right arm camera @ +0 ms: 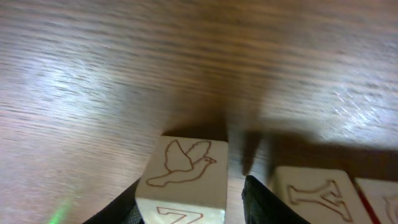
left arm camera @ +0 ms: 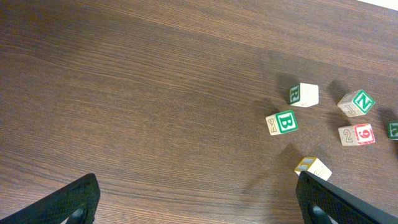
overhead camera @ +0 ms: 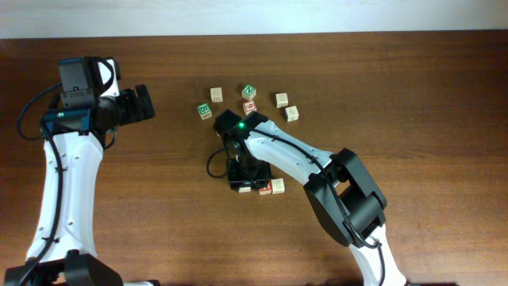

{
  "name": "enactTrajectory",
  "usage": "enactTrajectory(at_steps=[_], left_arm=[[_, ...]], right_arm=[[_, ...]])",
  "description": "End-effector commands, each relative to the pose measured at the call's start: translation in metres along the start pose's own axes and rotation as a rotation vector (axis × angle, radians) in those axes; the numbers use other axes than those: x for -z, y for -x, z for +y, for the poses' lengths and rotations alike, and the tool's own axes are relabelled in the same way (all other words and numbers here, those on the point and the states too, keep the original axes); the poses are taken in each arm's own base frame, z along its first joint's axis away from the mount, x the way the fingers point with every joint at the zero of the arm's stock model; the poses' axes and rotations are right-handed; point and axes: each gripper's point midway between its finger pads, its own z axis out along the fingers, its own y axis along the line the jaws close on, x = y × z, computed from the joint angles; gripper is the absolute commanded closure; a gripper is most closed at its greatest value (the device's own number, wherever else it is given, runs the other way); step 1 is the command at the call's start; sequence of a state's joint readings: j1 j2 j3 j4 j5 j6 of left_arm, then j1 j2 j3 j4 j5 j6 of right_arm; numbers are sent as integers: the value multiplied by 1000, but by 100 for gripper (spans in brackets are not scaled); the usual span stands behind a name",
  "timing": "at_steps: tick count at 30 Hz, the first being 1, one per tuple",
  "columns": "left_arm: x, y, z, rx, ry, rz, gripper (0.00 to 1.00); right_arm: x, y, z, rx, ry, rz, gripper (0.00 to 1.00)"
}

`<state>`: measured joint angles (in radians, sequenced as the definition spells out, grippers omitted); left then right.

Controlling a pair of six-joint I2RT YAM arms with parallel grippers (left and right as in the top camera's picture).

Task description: Rotate 3 blocks

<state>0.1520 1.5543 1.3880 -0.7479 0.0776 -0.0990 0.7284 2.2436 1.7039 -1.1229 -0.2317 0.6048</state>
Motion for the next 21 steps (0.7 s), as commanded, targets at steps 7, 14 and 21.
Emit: enactTrajectory(at_steps=[7,14,21], left_arm=[[2,7,0,9,-1,-16,1],[2,7,0,9,-1,-16,1],[2,7,0,9,-1,-16,1]], right_arm=[[37,7,6,16,-40,-51,52],[61,14,19,54,-15,-102,53],[51,30,39,80,-88,-267,94]])
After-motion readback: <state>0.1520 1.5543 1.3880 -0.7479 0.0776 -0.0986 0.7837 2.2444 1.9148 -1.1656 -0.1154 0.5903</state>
